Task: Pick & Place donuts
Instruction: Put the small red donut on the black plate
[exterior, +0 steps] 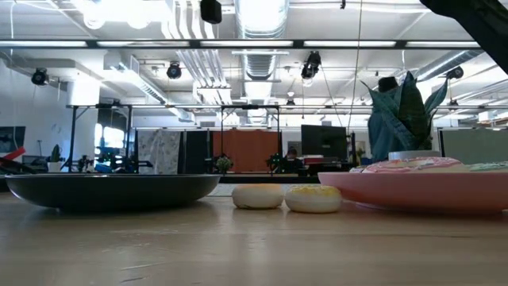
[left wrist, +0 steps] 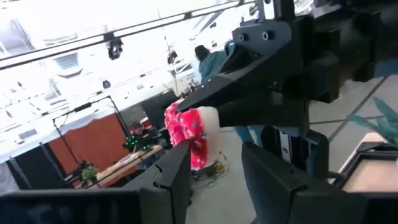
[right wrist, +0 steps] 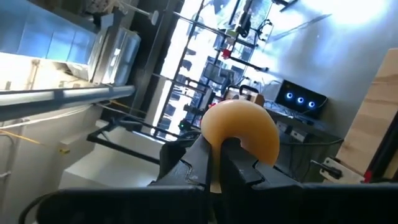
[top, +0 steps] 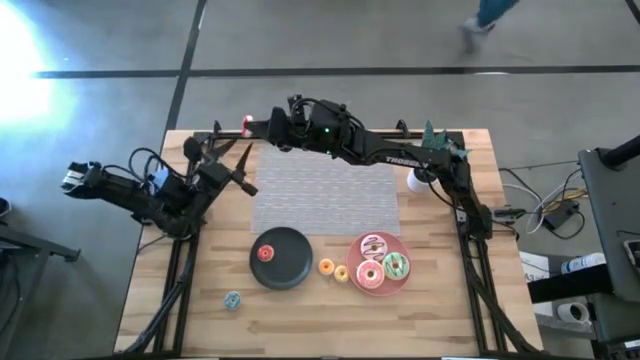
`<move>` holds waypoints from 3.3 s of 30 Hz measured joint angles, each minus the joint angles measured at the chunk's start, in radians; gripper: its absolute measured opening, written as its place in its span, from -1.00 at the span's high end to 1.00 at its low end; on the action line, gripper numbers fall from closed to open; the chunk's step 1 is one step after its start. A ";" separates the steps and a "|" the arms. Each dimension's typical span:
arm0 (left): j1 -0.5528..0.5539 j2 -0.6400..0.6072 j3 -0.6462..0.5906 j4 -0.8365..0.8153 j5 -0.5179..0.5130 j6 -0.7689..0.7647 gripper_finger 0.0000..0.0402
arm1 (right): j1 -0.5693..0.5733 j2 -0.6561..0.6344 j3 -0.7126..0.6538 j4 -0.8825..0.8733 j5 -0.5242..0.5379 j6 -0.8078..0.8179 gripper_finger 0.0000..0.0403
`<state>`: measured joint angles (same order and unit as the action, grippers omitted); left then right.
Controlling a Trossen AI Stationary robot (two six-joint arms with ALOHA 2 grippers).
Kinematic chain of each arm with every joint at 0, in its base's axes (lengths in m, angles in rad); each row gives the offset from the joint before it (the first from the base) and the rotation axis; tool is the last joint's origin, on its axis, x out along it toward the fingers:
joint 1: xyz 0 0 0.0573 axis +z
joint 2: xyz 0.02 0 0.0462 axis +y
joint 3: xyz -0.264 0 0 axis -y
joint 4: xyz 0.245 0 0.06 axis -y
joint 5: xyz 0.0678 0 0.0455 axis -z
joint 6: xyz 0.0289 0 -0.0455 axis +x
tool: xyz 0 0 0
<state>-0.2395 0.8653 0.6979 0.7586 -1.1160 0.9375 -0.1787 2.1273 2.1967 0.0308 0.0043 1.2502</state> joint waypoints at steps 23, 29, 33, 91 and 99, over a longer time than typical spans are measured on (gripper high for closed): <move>0.074 0.039 0.036 0.002 -0.026 0.005 0.95 | -0.001 0.002 0.000 -0.033 0.000 -0.081 0.92; 0.074 0.042 0.036 0.003 -0.033 0.005 0.97 | -0.001 0.002 0.000 -0.044 0.000 -0.228 0.62; 0.074 0.043 0.036 0.001 -0.043 0.006 0.98 | -0.001 -0.006 0.000 -0.110 -0.001 -0.296 0.33; -0.133 0.648 0.078 -1.152 0.628 -1.484 0.98 | 0.352 -0.549 -0.426 -1.343 0.467 -0.397 -0.13; -0.133 0.715 0.139 -1.207 0.670 -1.502 0.96 | 0.370 -0.742 -0.686 -1.178 0.464 -0.338 -0.13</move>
<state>-0.3729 1.5800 0.8365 -0.4486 -0.4461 -0.5646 0.1914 1.3855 1.5108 -1.1472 0.4686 0.9127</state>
